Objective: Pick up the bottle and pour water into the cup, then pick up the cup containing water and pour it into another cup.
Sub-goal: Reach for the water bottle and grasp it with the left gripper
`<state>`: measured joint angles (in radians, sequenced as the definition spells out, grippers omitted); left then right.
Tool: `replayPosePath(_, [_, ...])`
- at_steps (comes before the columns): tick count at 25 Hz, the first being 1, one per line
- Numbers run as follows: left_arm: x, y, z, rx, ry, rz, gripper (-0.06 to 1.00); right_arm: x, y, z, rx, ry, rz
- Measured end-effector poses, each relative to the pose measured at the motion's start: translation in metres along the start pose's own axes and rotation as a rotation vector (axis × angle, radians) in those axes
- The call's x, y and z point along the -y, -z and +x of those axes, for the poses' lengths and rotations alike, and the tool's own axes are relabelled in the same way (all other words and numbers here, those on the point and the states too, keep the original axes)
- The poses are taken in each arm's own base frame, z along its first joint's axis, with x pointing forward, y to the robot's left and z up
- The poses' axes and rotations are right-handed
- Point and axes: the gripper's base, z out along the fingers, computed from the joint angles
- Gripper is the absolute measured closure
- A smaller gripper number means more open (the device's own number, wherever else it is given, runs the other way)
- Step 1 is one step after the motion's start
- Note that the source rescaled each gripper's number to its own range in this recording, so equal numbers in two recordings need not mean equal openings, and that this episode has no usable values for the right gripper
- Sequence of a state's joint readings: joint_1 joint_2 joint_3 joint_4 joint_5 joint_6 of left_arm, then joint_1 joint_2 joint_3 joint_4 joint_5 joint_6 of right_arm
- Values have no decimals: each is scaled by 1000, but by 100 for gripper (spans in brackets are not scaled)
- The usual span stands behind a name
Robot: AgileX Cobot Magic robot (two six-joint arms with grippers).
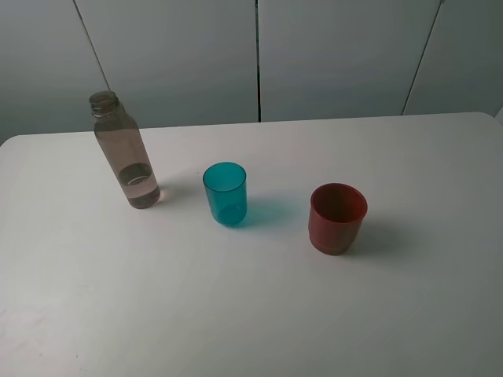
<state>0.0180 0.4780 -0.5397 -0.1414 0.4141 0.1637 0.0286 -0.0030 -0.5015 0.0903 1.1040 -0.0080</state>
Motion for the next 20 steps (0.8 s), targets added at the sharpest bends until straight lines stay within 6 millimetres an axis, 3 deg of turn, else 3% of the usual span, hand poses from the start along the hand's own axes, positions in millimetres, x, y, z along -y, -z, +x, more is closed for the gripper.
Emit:
replayPosePath(4, [-1,-38,12,-88,54,7,-6,0,0,0,0,0,0])
replayPosePath(8, [-5,-66,48,-126,74,-33,-6,0,0,0,0,0,0])
replayPosePath(12, [-7,-73,80,-95,-56,-61,-6,0,0,0,0,0,0])
replayPosePath(15, [-6,-74,87,-53,-178,-42,-6,0,0,0,0,1,2])
replayPosePath(20, [-3,-87,91,-38,-130,-7,-6,0,0,0,0,1,2])
